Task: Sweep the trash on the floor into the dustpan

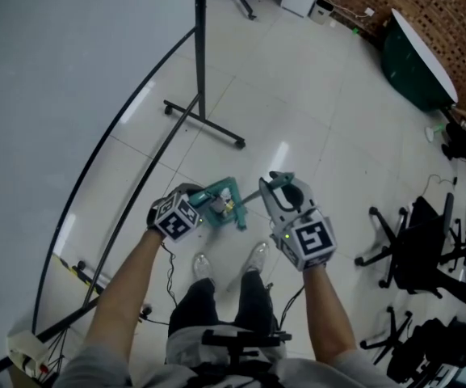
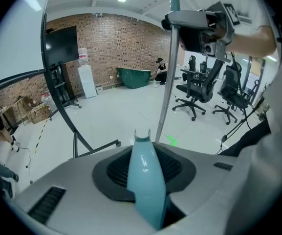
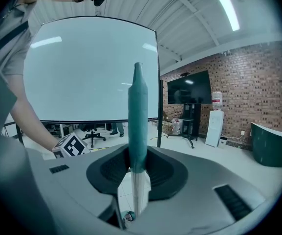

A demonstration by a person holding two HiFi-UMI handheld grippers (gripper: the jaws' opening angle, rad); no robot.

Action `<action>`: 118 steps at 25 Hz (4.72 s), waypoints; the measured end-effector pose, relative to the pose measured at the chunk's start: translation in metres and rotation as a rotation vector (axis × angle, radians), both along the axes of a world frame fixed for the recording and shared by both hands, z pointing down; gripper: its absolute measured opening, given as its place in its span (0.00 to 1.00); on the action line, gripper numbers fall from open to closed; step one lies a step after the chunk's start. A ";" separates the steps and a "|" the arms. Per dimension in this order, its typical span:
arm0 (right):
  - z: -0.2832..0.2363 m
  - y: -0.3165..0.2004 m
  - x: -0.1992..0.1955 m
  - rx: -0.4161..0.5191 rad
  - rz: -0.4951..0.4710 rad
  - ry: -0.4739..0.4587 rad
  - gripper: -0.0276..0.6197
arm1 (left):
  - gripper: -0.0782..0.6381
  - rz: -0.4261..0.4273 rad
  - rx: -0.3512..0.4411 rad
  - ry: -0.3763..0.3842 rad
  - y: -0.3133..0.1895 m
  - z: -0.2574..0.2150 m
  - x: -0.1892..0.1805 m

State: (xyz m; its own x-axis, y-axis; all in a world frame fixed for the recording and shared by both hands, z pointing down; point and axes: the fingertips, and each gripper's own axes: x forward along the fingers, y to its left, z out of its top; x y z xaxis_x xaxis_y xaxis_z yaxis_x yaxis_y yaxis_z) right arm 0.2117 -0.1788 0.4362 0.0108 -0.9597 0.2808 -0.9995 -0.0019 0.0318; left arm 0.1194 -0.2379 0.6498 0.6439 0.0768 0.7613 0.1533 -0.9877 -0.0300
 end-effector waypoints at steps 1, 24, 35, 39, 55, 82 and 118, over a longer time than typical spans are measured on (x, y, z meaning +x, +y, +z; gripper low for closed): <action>0.000 -0.002 -0.004 -0.001 -0.009 -0.001 0.19 | 0.27 0.001 0.005 0.004 -0.001 0.000 -0.002; -0.003 -0.062 -0.083 -0.028 -0.355 -0.027 0.19 | 0.52 -0.658 0.018 0.134 -0.013 -0.012 -0.091; -0.001 -0.075 -0.089 -0.066 -0.483 -0.088 0.19 | 0.52 -0.830 -0.102 0.179 0.023 0.026 -0.052; -0.008 -0.081 -0.092 -0.050 -0.503 -0.102 0.19 | 0.52 -0.866 -0.060 0.231 0.012 0.021 -0.022; -0.006 -0.077 -0.112 -0.114 -0.678 -0.183 0.21 | 0.50 -0.982 0.012 0.300 -0.019 0.016 0.008; -0.001 -0.087 -0.096 -0.109 -0.902 -0.177 0.19 | 0.52 -1.107 0.056 0.280 -0.027 0.017 0.013; 0.001 -0.063 -0.127 -0.147 -1.032 -0.160 0.27 | 0.38 -1.083 -0.057 0.281 -0.017 0.023 -0.001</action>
